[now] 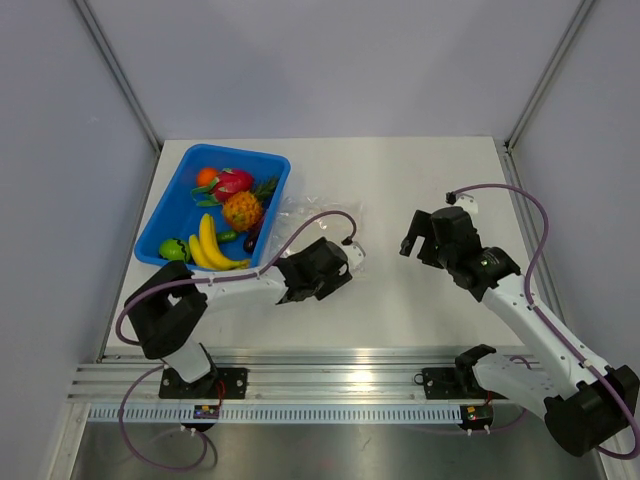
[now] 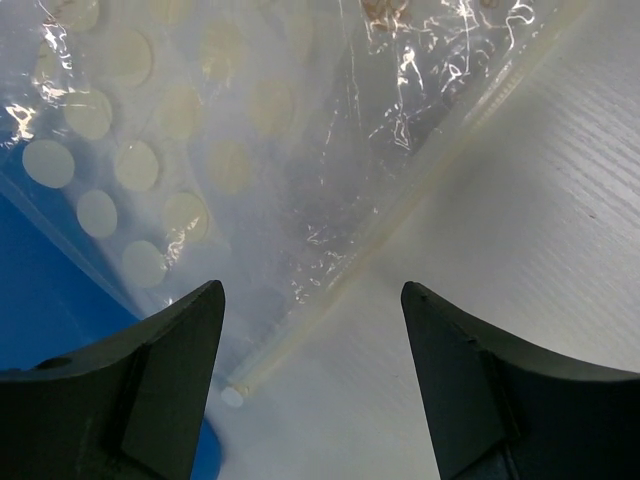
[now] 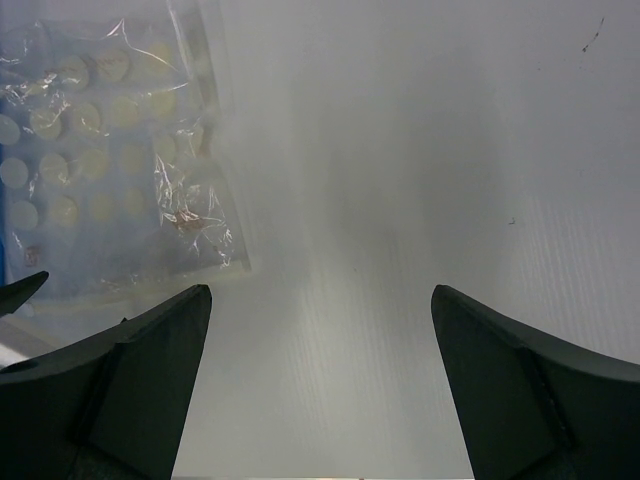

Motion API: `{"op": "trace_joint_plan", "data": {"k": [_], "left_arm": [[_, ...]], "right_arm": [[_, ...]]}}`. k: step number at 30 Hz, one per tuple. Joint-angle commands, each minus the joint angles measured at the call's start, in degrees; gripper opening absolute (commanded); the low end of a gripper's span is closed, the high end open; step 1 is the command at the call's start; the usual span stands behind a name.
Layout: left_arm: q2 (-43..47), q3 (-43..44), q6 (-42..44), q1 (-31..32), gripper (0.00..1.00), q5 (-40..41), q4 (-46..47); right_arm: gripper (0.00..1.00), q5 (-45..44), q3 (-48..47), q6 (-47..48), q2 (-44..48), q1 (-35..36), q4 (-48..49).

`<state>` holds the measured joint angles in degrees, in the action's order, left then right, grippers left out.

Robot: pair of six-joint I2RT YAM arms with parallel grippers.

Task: Place the food in the zip-top bag and seal the zipper
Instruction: Pick up the zipper food storage bag at the center of the board.

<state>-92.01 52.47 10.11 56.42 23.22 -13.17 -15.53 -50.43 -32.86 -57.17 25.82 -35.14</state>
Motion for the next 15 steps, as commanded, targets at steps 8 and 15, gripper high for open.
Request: {"op": "trace_joint_plan", "data": {"k": [8,15], "left_arm": [[-4.23,-0.17,1.32,-2.46,0.63,0.68,9.48],[-3.71,-0.35,0.88,-2.55,0.74,1.12,8.51]], "right_arm": [[1.0,-0.47,0.78,-1.24,1.27,0.02,-0.28],[0.99,-0.47,0.69,-1.15,1.27,0.02,0.06]]}}
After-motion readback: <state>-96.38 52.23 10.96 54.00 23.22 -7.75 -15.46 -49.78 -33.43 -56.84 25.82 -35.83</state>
